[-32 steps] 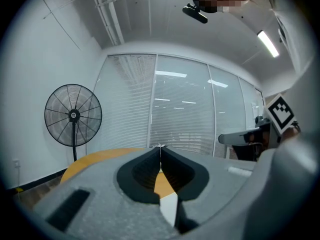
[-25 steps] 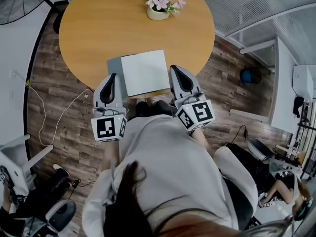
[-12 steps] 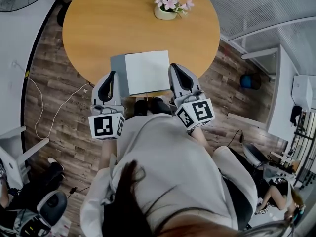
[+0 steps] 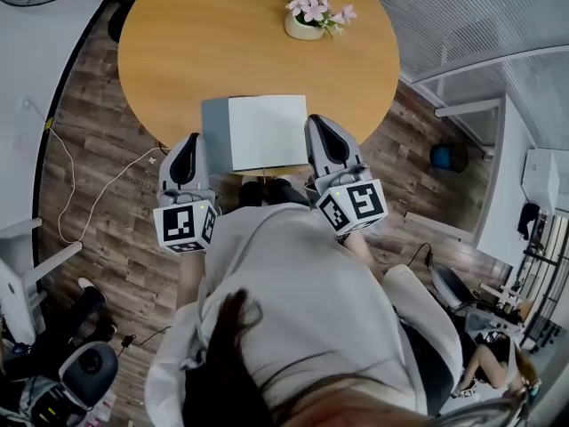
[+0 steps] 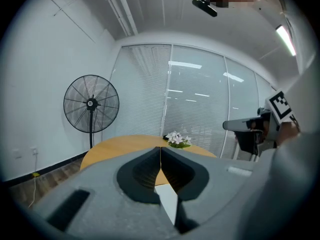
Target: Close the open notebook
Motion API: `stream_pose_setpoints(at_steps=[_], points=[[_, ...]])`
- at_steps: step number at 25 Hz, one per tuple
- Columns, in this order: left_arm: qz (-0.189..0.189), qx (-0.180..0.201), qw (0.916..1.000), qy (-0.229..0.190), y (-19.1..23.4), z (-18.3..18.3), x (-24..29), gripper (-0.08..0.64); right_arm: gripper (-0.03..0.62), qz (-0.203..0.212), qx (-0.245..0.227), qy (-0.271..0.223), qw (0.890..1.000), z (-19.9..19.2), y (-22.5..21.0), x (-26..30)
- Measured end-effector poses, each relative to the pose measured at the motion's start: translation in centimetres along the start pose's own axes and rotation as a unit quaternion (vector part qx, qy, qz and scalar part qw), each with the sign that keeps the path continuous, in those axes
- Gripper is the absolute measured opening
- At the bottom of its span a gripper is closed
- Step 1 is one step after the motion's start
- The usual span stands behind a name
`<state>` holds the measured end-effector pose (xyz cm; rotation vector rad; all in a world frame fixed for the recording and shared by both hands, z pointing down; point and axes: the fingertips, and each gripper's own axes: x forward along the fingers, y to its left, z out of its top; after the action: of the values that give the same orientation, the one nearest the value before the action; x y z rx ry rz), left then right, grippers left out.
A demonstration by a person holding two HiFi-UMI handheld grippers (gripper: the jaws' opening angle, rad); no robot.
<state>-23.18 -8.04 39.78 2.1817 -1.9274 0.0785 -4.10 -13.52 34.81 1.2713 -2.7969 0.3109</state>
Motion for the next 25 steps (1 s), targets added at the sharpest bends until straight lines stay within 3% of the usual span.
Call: stream_pose_setpoints(at_steps=[5, 14, 21, 25], points=[[0.002, -0.012, 0.9995, 0.028, 0.8, -1.7, -0.5, 0.018, 0.003, 0.007, 0.001, 0.003, 1.0, -0.2, 0.4, 0.0], [-0.019, -0.065, 0.9935, 0.092, 2.0, -6.9, -1.3, 0.02, 0.003, 0.047, -0.006, 0.019, 0.999, -1.3, 3.0, 1.0], [-0.021, -0.087, 0.9825, 0.163, 2.6, -13.2, -2.2, 0.028, 0.003, 0.054, -0.05, 0.039, 0.997, -1.9, 3.7, 1.9], [-0.024, -0.102, 0.9737, 0.202, 3.1, -16.5, -2.5, 0.078, 0.003, 0.056, -0.037, 0.046, 0.997, -2.4, 3.9, 2.6]])
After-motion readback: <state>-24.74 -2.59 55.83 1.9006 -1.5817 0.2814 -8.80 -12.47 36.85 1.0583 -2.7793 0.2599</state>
